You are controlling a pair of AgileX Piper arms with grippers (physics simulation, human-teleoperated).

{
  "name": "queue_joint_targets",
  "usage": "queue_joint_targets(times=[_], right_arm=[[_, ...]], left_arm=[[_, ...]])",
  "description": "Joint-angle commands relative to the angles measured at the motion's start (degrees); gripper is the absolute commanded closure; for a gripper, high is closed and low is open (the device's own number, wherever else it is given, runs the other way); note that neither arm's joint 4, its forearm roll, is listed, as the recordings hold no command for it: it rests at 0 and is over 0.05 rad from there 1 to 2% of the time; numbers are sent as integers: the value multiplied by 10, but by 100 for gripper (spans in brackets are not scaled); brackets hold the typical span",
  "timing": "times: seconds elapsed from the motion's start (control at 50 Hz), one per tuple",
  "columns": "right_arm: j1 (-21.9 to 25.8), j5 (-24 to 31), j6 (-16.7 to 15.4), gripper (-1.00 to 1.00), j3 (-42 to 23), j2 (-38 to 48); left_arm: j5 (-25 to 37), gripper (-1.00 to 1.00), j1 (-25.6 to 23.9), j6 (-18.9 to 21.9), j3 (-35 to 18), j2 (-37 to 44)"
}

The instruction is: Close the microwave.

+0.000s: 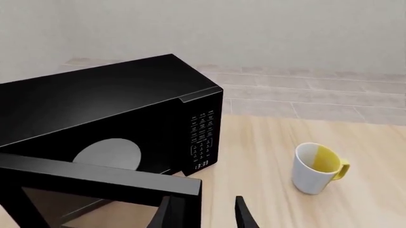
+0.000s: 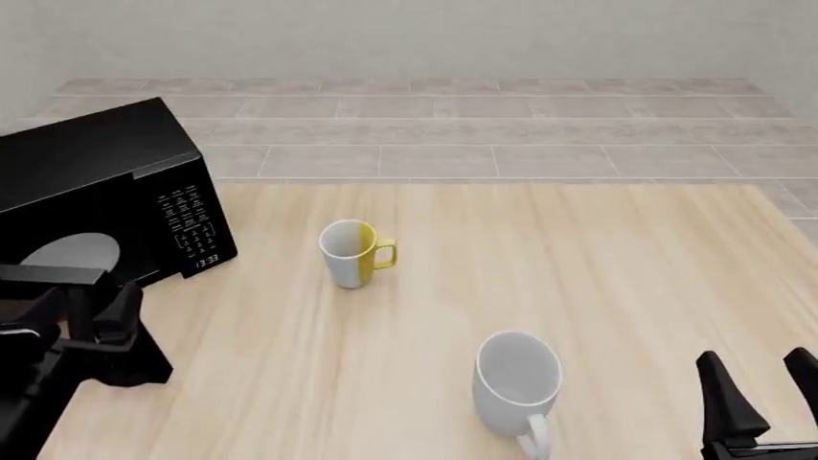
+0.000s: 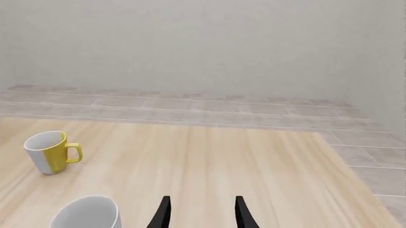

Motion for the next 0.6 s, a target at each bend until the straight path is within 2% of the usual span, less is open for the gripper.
queue_joint_targets(times=[0.02,0.32,0.6], right_arm=[[0,0,-2,-100,0,0],[5,-2,-4,-100,0,0],[8,-2,-6,-100,0,-1]], left_arm=[[5,-100,-11,3,-20,39],[-9,-100,-12,0,-29,67],[12,-100,-12,1,-54,76]])
